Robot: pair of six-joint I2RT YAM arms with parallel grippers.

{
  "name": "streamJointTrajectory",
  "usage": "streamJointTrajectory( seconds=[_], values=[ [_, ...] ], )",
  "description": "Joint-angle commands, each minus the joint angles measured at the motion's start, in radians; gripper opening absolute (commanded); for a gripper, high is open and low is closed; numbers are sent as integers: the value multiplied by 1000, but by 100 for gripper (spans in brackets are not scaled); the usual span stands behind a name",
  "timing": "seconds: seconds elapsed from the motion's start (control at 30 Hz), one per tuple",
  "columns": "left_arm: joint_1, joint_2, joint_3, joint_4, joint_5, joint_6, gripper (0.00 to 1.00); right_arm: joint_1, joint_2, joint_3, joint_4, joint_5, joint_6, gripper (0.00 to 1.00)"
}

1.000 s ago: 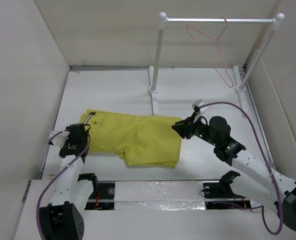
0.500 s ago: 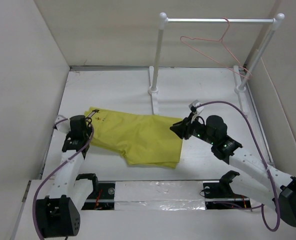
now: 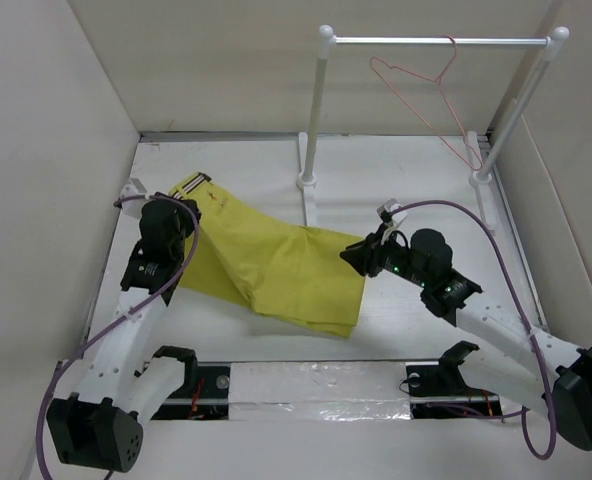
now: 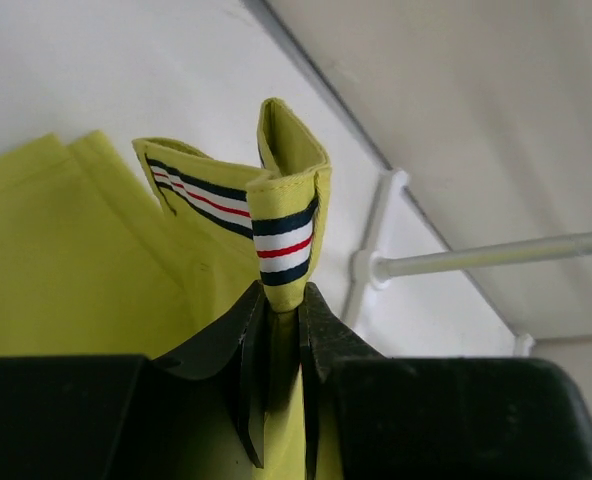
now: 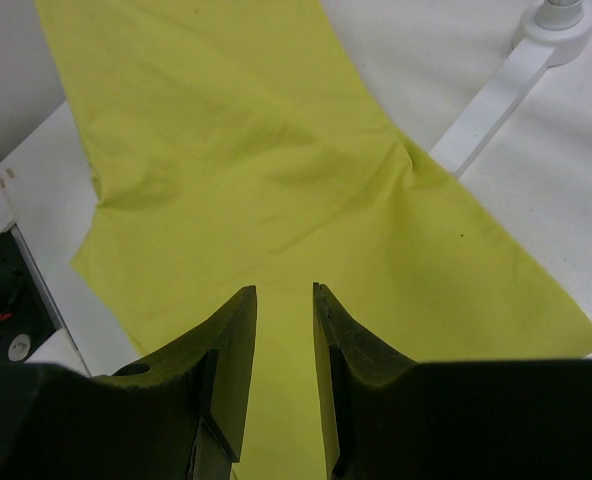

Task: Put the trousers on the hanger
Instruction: Fold the trousers at the center of the board.

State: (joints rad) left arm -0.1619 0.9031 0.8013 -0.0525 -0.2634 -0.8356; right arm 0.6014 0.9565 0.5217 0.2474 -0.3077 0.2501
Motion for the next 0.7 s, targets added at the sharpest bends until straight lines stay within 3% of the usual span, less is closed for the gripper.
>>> streamJointTrajectory(
  seconds=[0.0, 0.13, 0.23, 0.27, 0.3, 0.47, 0.53, 0.6, 0.67],
  values=[
    [41, -58, -106, 34, -69, -37, 0, -8, 1, -2, 56, -8, -11, 35],
    [97, -162, -278, 22, -198, -83, 1, -8, -1, -2, 55, -7, -12, 35],
    [177, -205, -398, 3, -220, -160, 31, -8, 5, -2, 55, -10, -12, 35],
    [194, -204, -413, -44, -221, -187, 47, -8, 7, -2, 55, -10, -12, 35],
    [206, -204, -422, -70, -226, -209, 51, -8, 8, -2, 53, -10, -12, 35],
    [217, -295, -352, -260, -382, -310, 61, -8, 34, 1, 52, -8, -11, 40],
    [217, -328, -306, -245, -372, -272, 63, -8, 48, 4, 46, 1, -11, 47],
    [217, -340, -275, -129, -320, -150, 67, -8, 74, 11, 24, -1, -14, 48],
    [217, -302, -249, -37, -193, -73, 65, 6, 87, 11, 20, -4, -14, 28]
  ],
)
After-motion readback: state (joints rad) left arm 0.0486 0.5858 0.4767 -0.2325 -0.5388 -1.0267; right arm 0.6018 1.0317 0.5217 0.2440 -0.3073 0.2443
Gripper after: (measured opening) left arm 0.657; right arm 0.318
